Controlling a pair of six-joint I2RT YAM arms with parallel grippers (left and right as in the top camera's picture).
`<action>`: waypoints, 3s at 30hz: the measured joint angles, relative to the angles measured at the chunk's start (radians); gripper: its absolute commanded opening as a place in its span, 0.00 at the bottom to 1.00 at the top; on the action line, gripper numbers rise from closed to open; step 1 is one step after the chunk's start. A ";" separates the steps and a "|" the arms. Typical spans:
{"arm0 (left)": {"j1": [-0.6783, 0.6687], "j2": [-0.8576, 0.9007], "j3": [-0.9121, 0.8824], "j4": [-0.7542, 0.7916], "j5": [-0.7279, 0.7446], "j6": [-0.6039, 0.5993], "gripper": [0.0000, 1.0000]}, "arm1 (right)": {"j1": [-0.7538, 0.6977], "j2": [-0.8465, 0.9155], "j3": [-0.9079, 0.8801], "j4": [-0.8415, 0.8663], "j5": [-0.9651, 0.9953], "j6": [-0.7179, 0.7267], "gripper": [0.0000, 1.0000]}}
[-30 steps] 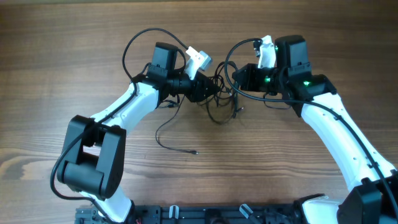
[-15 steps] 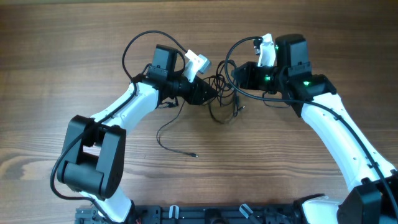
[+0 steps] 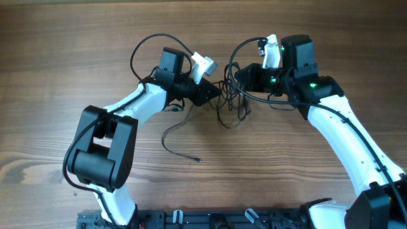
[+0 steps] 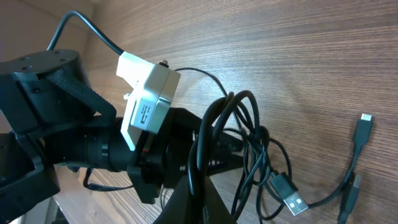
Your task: Untangle cables
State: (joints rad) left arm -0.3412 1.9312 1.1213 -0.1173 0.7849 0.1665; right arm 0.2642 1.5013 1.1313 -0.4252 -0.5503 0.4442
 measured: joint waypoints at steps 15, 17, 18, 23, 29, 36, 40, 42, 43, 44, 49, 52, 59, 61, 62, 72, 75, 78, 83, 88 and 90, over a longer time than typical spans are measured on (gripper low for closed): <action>0.000 0.001 0.000 0.082 0.054 -0.067 0.74 | 0.000 0.000 0.000 0.001 -0.005 0.000 0.05; 0.000 0.001 0.000 0.092 0.055 -0.071 0.72 | 0.000 0.000 0.000 0.006 -0.016 0.000 0.05; 0.000 0.001 0.000 0.100 0.063 -0.071 0.72 | 0.000 0.000 0.000 0.013 -0.026 0.000 0.05; 0.000 0.001 0.000 0.153 0.147 -0.074 0.72 | 0.000 -0.014 0.000 0.026 -0.049 0.004 0.05; -0.011 0.001 0.000 0.156 0.190 -0.076 0.04 | 0.000 -0.027 0.000 0.044 -0.071 0.013 0.05; -0.028 0.001 0.000 0.158 0.182 -0.075 0.04 | 0.001 -0.027 0.000 0.044 -0.078 0.023 0.05; 0.018 0.001 0.000 0.153 0.178 -0.084 0.04 | 0.002 -0.027 0.000 0.018 -0.059 0.023 0.05; 0.067 0.001 0.000 0.129 0.179 -0.101 0.04 | 0.002 -0.027 0.000 -0.022 -0.010 0.023 0.05; 0.095 0.001 0.000 0.113 0.180 -0.107 0.04 | 0.003 -0.027 0.000 -0.049 0.029 0.023 0.05; 0.118 0.001 0.001 0.098 0.185 -0.112 0.04 | 0.005 -0.027 0.000 -0.074 0.064 0.023 0.05; 0.200 0.000 0.001 0.068 0.295 -0.121 0.04 | 0.015 -0.027 0.000 -0.150 0.213 0.023 0.04; 0.234 -0.014 0.001 0.049 0.369 -0.122 0.04 | 0.023 -0.027 0.000 -0.153 0.279 0.023 0.05; 0.366 -0.214 0.001 -0.034 0.356 -0.125 0.04 | 0.009 0.016 0.000 -0.163 0.406 0.022 0.05; 0.393 -0.309 0.001 -0.048 0.349 -0.134 0.04 | 0.009 0.049 0.000 -0.162 0.425 0.022 0.05; 0.399 -0.344 0.001 -0.050 0.348 -0.142 0.04 | 0.009 0.061 0.000 -0.162 0.425 0.022 0.05; 0.404 -0.452 0.006 -0.153 0.269 -0.157 0.57 | 0.009 0.081 0.000 -0.090 0.239 0.003 0.04; 0.351 -0.408 0.006 -0.162 0.235 -0.128 0.57 | 0.019 0.080 0.000 -0.090 0.188 -0.013 0.05; 0.286 -0.348 0.006 -0.164 0.180 -0.118 0.56 | 0.058 0.064 0.000 -0.084 0.165 -0.026 0.05; 0.188 -0.252 0.006 -0.152 0.105 -0.089 0.55 | 0.084 -0.010 0.000 -0.083 0.102 -0.031 0.05; 0.137 -0.193 0.006 -0.129 0.058 -0.066 0.55 | 0.084 -0.074 0.000 -0.084 0.072 -0.031 0.05; 0.132 -0.182 0.006 -0.125 0.048 -0.063 0.55 | 0.084 -0.093 0.000 -0.083 0.054 -0.031 0.05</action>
State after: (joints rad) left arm -0.2096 1.7489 1.1271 -0.2420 0.8330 0.1040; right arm 0.3485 1.4086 1.1316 -0.5083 -0.4961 0.4133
